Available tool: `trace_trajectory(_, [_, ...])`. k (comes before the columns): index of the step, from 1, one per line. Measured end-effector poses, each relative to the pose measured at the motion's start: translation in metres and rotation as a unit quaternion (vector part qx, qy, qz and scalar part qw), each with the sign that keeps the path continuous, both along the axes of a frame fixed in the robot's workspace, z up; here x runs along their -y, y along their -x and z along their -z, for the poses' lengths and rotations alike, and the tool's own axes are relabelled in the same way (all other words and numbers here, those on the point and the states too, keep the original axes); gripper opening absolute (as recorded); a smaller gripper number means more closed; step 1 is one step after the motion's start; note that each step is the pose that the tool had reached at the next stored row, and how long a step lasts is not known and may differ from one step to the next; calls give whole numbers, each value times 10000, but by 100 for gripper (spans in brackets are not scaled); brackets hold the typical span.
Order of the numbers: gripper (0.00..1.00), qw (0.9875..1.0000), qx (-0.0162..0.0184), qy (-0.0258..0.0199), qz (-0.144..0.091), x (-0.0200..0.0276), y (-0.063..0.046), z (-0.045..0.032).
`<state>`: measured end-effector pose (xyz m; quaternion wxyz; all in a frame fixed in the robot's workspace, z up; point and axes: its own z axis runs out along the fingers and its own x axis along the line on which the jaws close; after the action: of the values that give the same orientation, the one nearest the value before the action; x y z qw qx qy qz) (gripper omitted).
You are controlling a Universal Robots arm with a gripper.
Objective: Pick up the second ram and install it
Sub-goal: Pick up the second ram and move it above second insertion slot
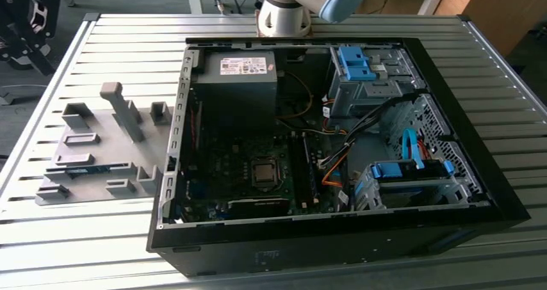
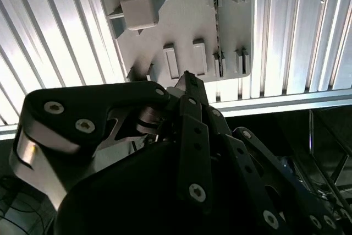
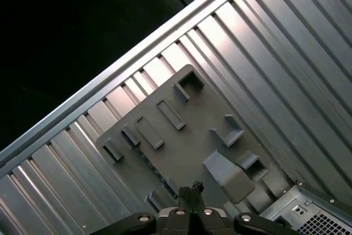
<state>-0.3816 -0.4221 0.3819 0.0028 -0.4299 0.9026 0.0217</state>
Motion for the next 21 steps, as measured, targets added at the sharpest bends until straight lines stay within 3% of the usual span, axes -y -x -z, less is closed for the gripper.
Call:
trace_trajectory(5, [11, 9996, -1, 1, -285, 4, 7, 2])
trace_trajectory(8, [11, 9986, -1, 0, -522, 4, 9, 6])
trace_trajectory(12, [11, 9961, 0, 0, -878, 4, 9, 14])
trace_trajectory(17, [11, 9916, -1, 1, -1292, 6, 10, 25])
trace_trajectory(21, [11, 9905, 0, 1, -1376, 50, 17, 29])
